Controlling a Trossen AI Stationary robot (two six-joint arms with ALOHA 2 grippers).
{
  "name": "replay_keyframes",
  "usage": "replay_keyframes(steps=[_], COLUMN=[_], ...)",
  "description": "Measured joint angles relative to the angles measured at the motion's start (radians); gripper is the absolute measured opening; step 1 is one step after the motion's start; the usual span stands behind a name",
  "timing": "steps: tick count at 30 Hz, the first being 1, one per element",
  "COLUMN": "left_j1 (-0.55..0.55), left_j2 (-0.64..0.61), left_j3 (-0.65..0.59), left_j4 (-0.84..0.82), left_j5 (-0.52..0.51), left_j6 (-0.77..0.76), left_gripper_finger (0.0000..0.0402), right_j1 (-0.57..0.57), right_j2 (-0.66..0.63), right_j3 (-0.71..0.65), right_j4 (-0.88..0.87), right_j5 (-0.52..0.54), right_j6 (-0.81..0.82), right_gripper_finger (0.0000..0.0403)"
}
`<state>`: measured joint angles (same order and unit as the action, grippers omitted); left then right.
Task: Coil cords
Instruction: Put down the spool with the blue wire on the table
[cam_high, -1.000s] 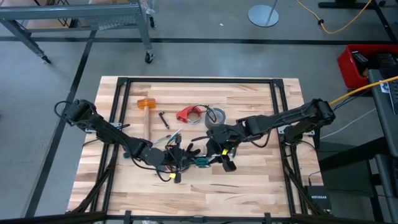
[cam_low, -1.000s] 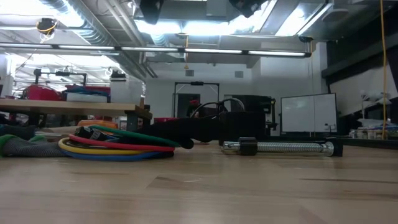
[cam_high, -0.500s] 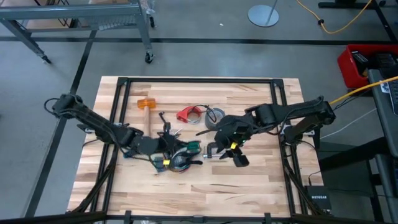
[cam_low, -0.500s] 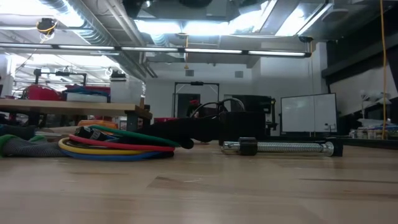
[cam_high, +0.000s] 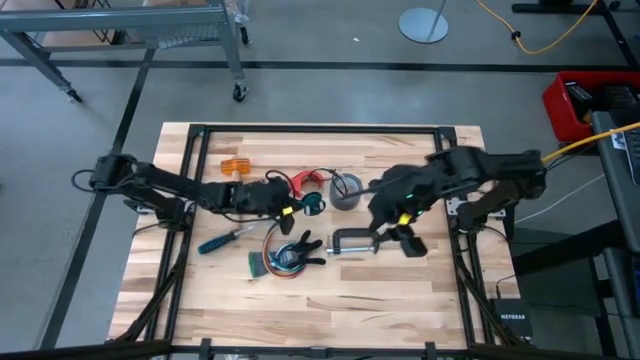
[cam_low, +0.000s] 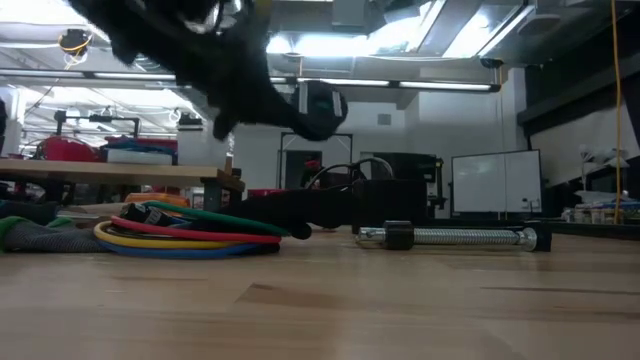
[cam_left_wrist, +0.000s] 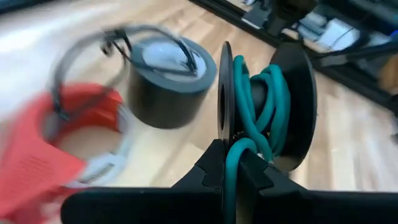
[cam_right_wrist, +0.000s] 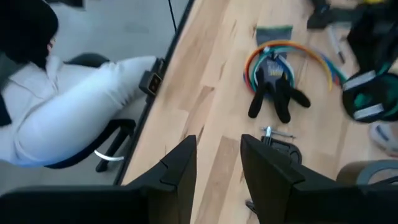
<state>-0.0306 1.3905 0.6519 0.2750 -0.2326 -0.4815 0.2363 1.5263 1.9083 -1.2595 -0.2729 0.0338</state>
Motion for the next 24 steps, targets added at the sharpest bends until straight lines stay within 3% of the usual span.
replay_keyframes(steps=[5, 16, 24], left_j1=[0.089, 0.126, 0.149], left_j2=[0.074, 0.242, 0.348], left_j3=[-0.071, -0.069, -0.069], left_j4=[0.205, 0.236, 0.318], left_j5=[0.136, 0.306, 0.346], left_j6=[-0.127, -0.401, -0.523], left_gripper_finger=[0.0, 0.0, 0.0], right_j1=[0.0, 0.0, 0.086], right_j2=[-0.084, -0.244, -0.306], right_j3=[0.003, 0.002, 0.002], right_j4=[0.007, 0.013, 0.028], right_j5=[0.002, 0.145, 0.244], right_j6=[0.035, 0.067, 0.067], right_gripper_finger=[0.0129, 0.0129, 0.0129])
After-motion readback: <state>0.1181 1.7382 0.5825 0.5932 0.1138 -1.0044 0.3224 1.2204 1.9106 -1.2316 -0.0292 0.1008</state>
